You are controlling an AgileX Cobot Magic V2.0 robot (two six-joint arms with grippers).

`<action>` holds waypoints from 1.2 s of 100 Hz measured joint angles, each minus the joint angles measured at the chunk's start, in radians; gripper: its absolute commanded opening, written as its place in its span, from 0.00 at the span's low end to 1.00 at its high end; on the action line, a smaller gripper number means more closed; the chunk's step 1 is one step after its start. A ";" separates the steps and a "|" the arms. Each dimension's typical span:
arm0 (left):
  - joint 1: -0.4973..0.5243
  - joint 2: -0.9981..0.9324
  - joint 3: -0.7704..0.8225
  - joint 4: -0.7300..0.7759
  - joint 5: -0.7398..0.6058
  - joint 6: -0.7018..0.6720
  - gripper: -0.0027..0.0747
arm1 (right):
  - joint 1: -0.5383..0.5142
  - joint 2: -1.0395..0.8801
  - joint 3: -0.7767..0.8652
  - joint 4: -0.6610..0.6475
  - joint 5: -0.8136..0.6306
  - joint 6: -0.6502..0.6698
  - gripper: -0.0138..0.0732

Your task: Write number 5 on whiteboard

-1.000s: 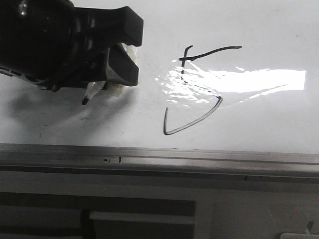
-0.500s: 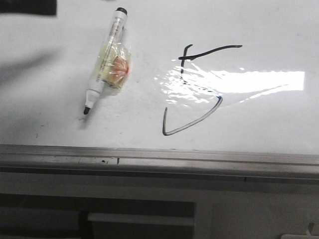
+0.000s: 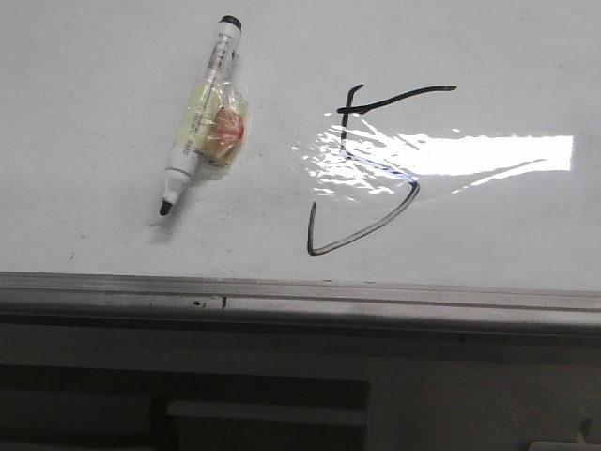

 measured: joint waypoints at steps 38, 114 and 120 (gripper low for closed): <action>0.000 -0.063 0.018 -0.004 0.002 0.001 0.01 | 0.000 -0.046 0.011 -0.006 -0.010 0.006 0.09; 0.277 -0.178 0.156 0.882 0.187 -0.580 0.01 | 0.000 -0.046 0.011 -0.006 -0.011 0.008 0.09; 0.335 -0.211 0.185 0.998 0.228 -0.730 0.01 | 0.000 -0.046 0.011 -0.006 -0.011 0.008 0.09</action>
